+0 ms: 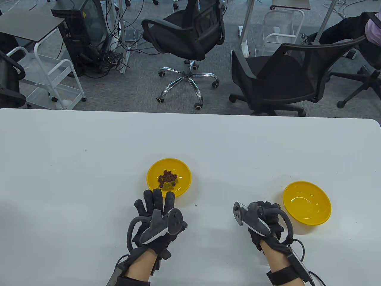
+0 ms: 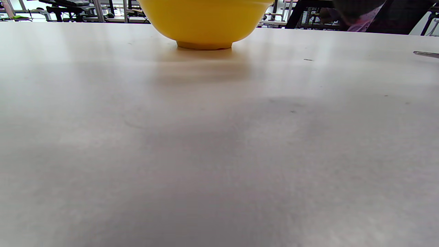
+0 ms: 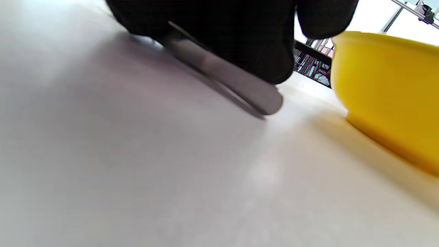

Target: Pick raisins with tweezers into bowl

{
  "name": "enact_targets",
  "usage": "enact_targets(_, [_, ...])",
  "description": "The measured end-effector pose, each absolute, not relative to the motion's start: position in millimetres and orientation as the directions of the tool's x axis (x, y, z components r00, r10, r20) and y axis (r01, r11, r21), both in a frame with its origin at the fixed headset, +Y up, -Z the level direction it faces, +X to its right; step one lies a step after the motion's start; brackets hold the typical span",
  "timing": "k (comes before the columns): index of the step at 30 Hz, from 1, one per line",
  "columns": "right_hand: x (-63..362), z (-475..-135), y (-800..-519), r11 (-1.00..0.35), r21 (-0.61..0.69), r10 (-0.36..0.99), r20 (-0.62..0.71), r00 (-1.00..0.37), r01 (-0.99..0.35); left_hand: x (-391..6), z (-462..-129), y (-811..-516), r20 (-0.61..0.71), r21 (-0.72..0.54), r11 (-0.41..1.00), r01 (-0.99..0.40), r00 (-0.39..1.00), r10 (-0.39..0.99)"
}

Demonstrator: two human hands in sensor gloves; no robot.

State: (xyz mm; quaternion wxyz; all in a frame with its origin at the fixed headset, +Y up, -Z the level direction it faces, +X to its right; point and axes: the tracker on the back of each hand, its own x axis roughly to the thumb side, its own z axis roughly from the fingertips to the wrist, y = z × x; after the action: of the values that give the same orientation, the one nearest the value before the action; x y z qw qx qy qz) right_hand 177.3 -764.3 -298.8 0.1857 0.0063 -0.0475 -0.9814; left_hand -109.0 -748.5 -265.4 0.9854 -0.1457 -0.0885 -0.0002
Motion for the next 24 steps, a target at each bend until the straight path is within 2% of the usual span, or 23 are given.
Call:
enact_targets(8, [185, -292, -756, -0.983, 0.05, -0.176, 0.02, -0.984, 0.177, -110, -266, -749, 0.172, -0.293, 0.956, 0.024, 0.985, 0.028])
enact_targets(19, [186, -281, -734, -0.995, -0.085, 0.046, 0.045, -0.998, -0.05, -112, -266, -750, 0.165, -0.295, 0.955, 0.022, 0.986, 0.029])
enact_targets(24, [186, -278, -730, -0.981, -0.159, 0.099, 0.081, -0.992, -0.111, -113, -267, -750, 0.159, -0.299, 0.954, 0.018, 0.987, 0.031])
